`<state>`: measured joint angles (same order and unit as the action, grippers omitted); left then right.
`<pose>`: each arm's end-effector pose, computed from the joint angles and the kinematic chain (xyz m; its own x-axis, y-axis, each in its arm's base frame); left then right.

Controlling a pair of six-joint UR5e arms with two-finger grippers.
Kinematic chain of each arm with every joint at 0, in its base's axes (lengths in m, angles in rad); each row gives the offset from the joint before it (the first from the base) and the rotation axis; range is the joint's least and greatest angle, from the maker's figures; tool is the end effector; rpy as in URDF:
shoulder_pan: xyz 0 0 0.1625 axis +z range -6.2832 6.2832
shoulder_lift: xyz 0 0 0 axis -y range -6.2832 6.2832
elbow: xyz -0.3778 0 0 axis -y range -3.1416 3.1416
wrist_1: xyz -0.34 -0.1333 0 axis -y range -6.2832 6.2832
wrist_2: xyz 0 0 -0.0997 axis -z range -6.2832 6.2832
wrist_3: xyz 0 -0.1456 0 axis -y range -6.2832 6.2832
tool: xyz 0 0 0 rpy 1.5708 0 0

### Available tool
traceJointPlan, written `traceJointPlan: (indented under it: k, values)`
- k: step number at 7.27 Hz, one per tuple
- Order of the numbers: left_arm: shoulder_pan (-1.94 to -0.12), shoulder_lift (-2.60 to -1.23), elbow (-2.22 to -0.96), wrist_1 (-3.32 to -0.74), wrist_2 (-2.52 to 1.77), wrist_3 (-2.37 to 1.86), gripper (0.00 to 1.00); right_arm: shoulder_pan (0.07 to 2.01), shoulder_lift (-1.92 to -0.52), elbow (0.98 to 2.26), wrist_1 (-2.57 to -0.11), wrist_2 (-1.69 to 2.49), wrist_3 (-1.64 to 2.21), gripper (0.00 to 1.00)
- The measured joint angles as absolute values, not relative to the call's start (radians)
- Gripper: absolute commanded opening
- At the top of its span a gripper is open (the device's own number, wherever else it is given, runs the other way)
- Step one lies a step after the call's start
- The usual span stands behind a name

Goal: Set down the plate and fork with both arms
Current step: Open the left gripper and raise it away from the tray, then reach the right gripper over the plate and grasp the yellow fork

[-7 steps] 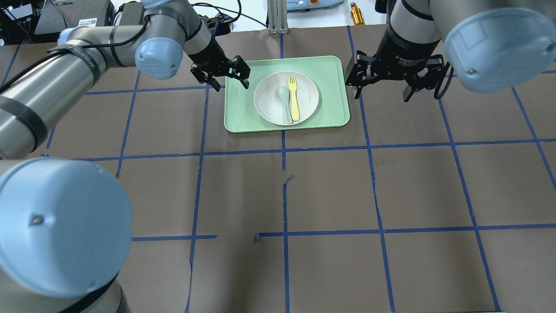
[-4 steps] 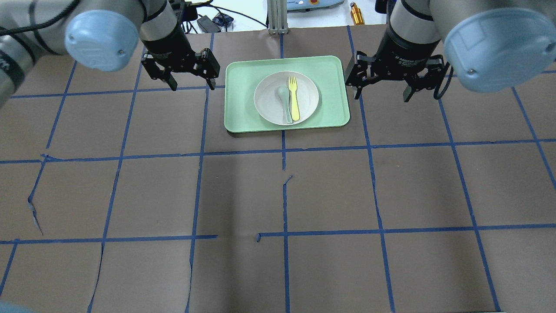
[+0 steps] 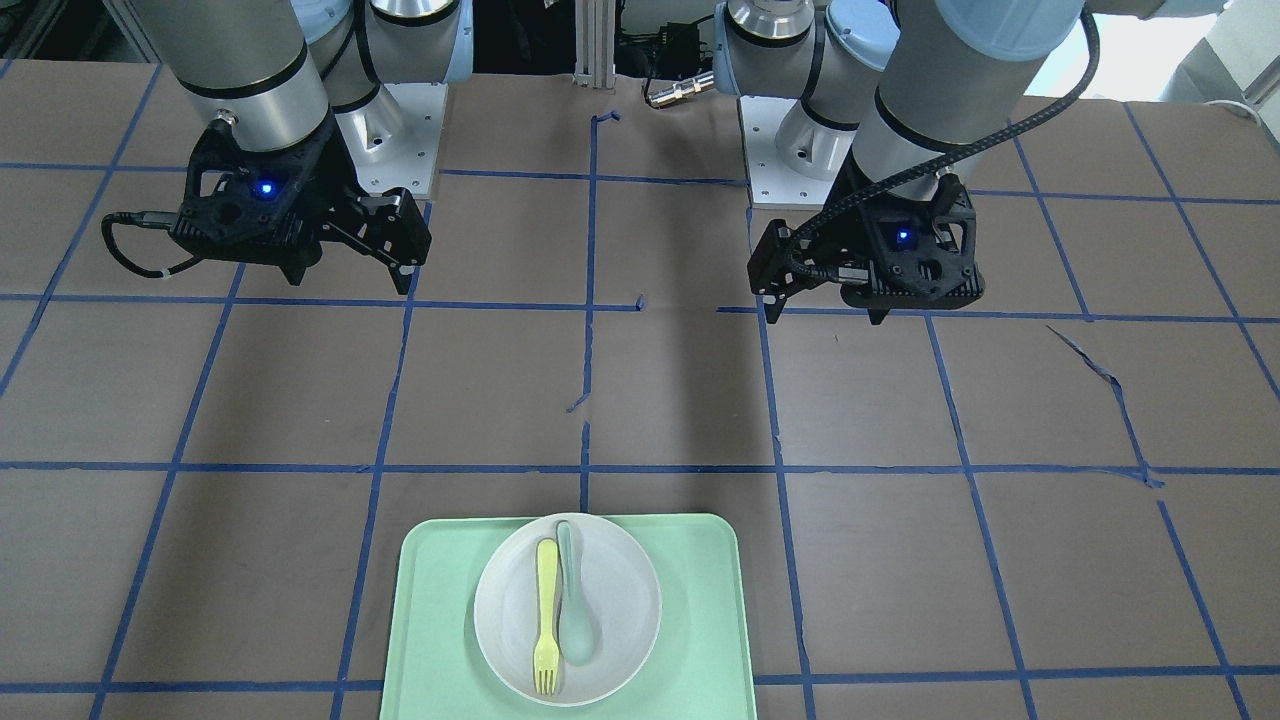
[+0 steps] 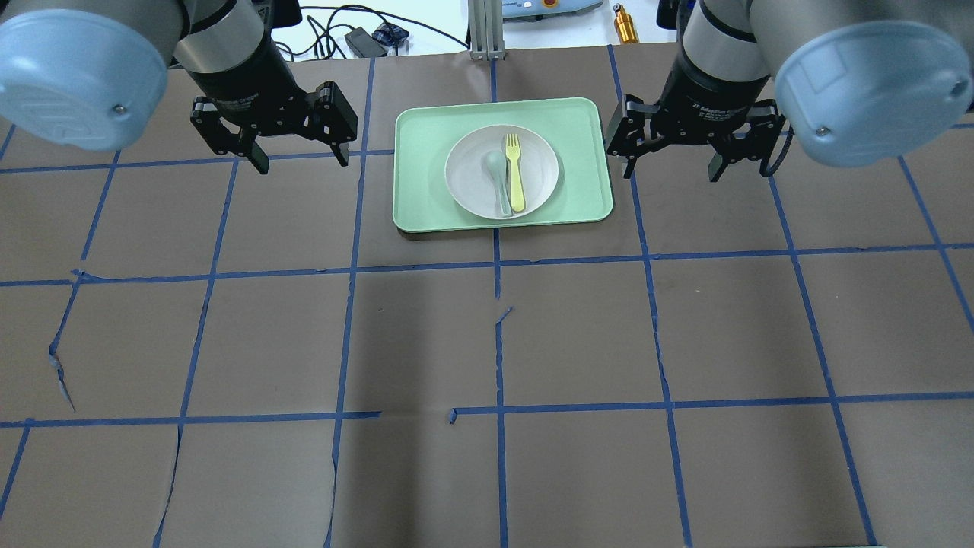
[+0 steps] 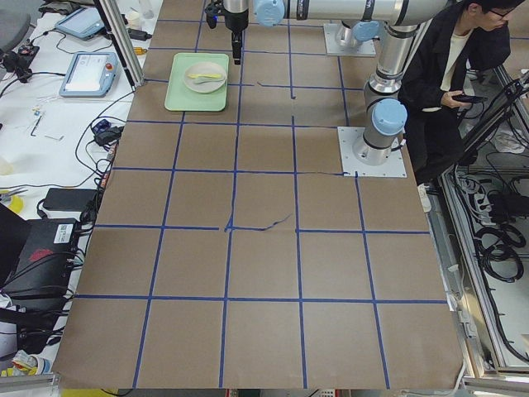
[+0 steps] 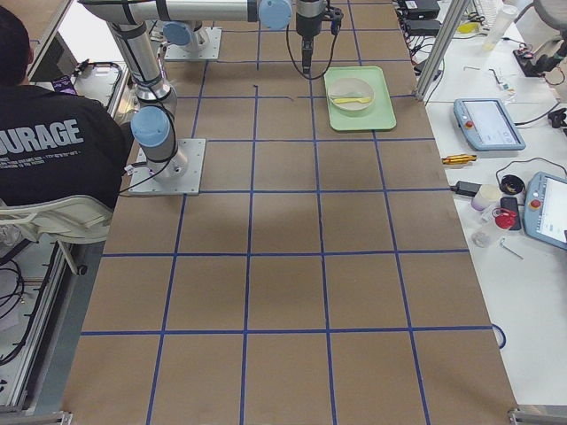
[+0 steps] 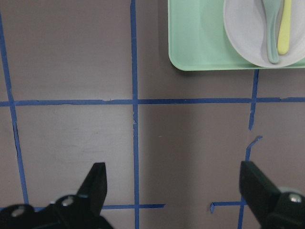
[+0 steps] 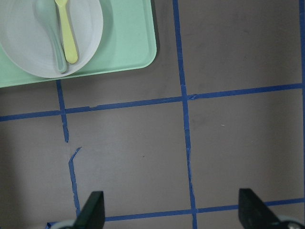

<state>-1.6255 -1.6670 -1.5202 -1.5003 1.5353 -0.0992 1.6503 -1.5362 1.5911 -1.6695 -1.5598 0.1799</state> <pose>-0.1645 -0.4709 0.3801 -0.9983 -0.0436 0.0378 -0.0444 0.9988 -0.0213 0.1709 -0.4464 0.3803 -0.9949 0.0996 -0.0186 0.1003 0.9941 -0.0411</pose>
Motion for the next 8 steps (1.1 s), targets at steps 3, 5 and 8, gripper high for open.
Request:
traceJointPlan:
  k: [3, 5, 8]
  values:
    - [-1.626, -1.655, -1.539, -1.498, 1.536, -0.103, 1.0, 1.676, -1.398, 1.544, -1.795, -1.558, 0.18, 0.98]
    - [-1.626, -1.657, -1.541, -1.497, 1.536, -0.103, 1.0, 1.697, -1.135, 1.357, -1.823, -1.559, 0.189, 0.92]
    - [-1.627, -1.648, -1.574, -1.487, 1.535, -0.103, 1.0, 1.725, -0.835, 1.125, -1.828, -1.554, 0.223, 0.34]
